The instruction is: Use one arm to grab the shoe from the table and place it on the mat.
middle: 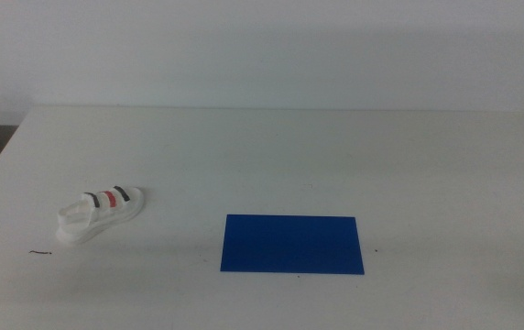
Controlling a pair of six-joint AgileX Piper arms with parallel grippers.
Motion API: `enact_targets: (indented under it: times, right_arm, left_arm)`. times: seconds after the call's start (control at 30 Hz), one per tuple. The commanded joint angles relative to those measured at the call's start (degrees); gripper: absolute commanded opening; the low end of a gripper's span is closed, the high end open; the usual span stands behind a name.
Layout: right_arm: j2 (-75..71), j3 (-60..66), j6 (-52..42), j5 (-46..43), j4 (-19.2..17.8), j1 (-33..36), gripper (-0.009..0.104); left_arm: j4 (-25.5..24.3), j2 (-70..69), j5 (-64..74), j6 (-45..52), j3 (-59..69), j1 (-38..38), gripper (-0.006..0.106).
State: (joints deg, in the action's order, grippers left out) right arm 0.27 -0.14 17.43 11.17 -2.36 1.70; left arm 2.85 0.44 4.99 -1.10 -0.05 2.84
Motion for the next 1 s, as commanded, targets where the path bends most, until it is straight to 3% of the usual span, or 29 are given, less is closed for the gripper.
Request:
enact_targets:
  times: [0.0,0.2,0.33,0.5,0.6,0.7,0.97]
  right_arm:
    - [-0.3,0.1,-0.2,-0.5,-0.4,0.1,0.079]
    - [-0.3,0.1,-0.2,-0.5,-0.4,0.1,0.079]
    - [-0.3,0.1,-0.2,-0.5,-0.4,0.1,0.079]
    - [-0.3,0.1,-0.2,-0.5,-0.4,0.1,0.079]
    - [-0.3,0.1,-0.2,-0.5,-0.4,0.1,0.079]
    - [-0.3,0.1,-0.2,-0.5,-0.4,0.1,0.079]
    - [-0.3,0.1,-0.2,-0.5,-0.4,0.1,0.079]
  left_arm:
    - [-0.1,2.3,3.6,-0.3,-2.5,0.0,0.094]
    - [0.1,30.0,39.3,-0.1,-30.5,0.0,0.094]
    - [-0.4,47.8,51.1,9.2,-46.0,0.0,0.094]
    - [-0.2,67.9,54.2,25.8,-58.5,0.0,0.094]
    - [2.8,77.5,53.8,36.1,-62.9,0.0,0.094]
    - [3.7,86.2,55.0,41.7,-67.1,-0.2,0.094]
    - [-1.0,102.4,53.4,43.8,-77.0,-6.3,0.094]
